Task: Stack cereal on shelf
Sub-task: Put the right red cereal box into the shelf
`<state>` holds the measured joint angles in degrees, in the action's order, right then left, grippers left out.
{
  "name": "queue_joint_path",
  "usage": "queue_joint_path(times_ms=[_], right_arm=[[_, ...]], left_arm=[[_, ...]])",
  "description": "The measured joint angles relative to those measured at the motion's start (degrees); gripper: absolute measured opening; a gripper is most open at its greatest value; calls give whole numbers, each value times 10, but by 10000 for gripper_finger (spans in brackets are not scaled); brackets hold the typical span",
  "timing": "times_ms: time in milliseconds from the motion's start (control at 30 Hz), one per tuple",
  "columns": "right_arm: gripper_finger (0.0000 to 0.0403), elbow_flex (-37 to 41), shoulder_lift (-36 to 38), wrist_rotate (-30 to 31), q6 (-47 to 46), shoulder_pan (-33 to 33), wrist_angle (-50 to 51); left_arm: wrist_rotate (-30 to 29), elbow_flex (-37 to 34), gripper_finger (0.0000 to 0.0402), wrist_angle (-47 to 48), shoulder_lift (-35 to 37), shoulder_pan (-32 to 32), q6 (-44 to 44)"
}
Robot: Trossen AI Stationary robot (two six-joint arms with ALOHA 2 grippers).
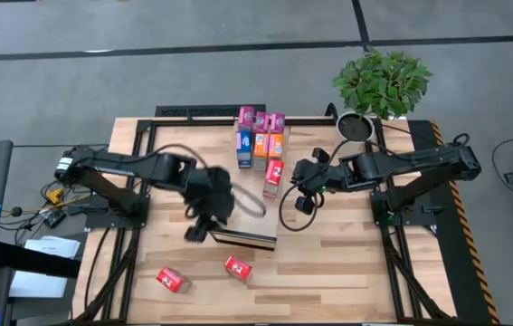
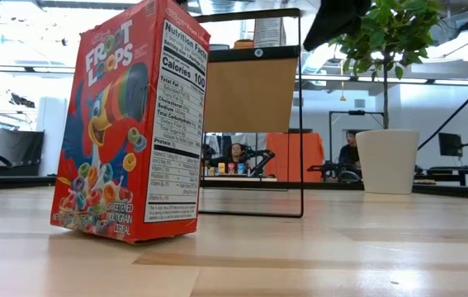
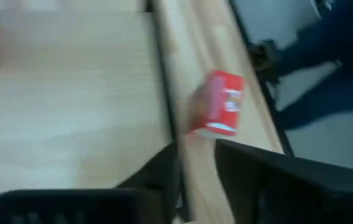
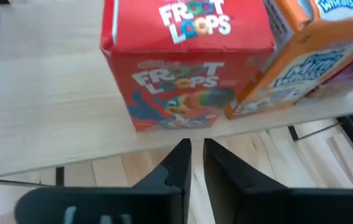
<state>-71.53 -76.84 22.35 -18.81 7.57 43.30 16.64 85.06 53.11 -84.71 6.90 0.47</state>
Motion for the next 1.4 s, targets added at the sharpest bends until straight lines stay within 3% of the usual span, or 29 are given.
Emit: queue_joint_path(times_ms=[200,333,467,633,867,1067,1200,1400], right_arm=[[108,0,0,-9,28,8,6],[143,0,0,-30,48,16,8],[178,0,0,-56,58,19,11],[212,0,0,-79,58,19,16],[225,0,0,-81,58,19,23],[217,0,0,-89,57,19,27],[210,0,0,-89,58,19,27],[205,0,0,-89,58,19,26]], left_arm=[[-19,0,208,-26,-8,90,27],[-111,0,275,-62,-37,136,52],[-134,0,317,-102,-76,146,29],[-113,0,329,-135,-121,148,-30],[-119,0,329,-143,-163,167,-31],[-199,0,330,-130,-167,184,-12],[-196,0,329,-132,-167,195,-54],[-278,36,329,-78,-167,238,-78]])
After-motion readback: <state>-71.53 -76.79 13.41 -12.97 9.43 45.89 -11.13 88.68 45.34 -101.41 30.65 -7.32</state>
